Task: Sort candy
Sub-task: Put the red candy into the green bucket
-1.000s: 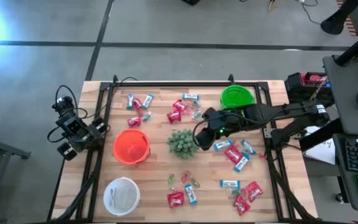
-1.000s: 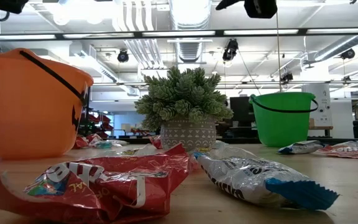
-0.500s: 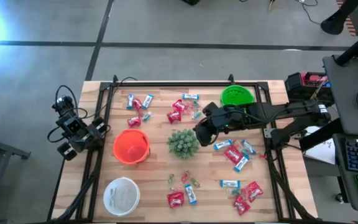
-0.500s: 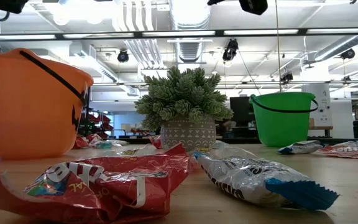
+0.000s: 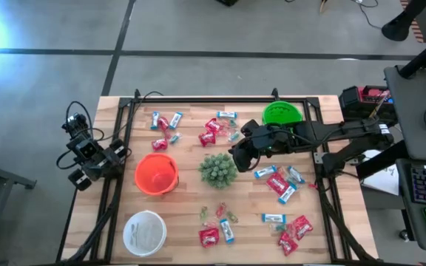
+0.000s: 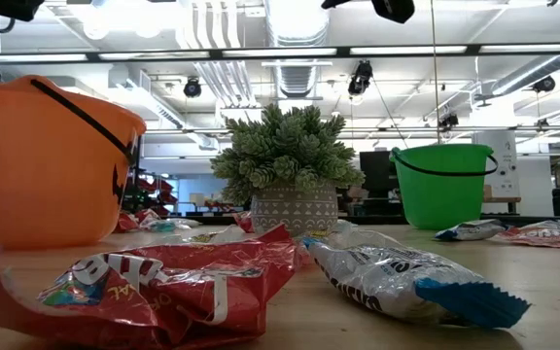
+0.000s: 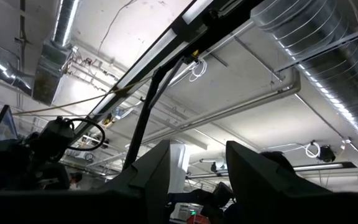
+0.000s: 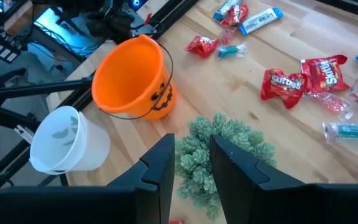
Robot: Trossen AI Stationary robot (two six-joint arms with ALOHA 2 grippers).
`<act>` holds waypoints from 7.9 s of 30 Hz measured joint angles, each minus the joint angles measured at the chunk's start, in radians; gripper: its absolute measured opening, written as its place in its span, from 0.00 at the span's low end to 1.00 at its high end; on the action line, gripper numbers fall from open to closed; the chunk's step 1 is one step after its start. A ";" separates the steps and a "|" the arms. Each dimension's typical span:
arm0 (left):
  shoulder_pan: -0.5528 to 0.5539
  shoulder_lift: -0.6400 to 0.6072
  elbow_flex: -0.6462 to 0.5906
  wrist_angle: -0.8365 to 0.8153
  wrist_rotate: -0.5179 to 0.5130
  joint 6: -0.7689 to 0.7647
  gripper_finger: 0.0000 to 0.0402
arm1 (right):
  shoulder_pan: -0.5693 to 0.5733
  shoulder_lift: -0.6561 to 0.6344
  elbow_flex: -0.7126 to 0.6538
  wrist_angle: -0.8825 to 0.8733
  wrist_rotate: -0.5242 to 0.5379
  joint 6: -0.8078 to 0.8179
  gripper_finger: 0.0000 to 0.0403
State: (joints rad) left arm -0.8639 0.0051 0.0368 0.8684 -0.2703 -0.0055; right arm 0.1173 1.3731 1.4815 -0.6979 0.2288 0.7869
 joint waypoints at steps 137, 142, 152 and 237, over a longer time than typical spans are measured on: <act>0.000 0.000 0.000 -0.021 0.000 0.000 0.35 | -0.055 -0.006 0.000 0.149 -0.053 -0.194 0.03; 0.000 0.000 0.000 -0.021 0.000 0.000 0.35 | -0.055 -0.005 0.000 0.150 -0.053 -0.192 0.05; 0.001 -0.002 0.001 -0.026 0.051 0.000 0.35 | -0.055 -0.005 0.000 0.153 -0.053 -0.071 0.13; 0.001 0.430 0.655 -0.955 -0.343 -0.204 0.35 | -0.055 -0.003 0.000 0.150 0.010 -0.033 0.13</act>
State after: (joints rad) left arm -0.8627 0.4348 0.6918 -0.0861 -0.6134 -0.2094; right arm 0.0628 1.3701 1.4811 -0.5480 0.2391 0.7535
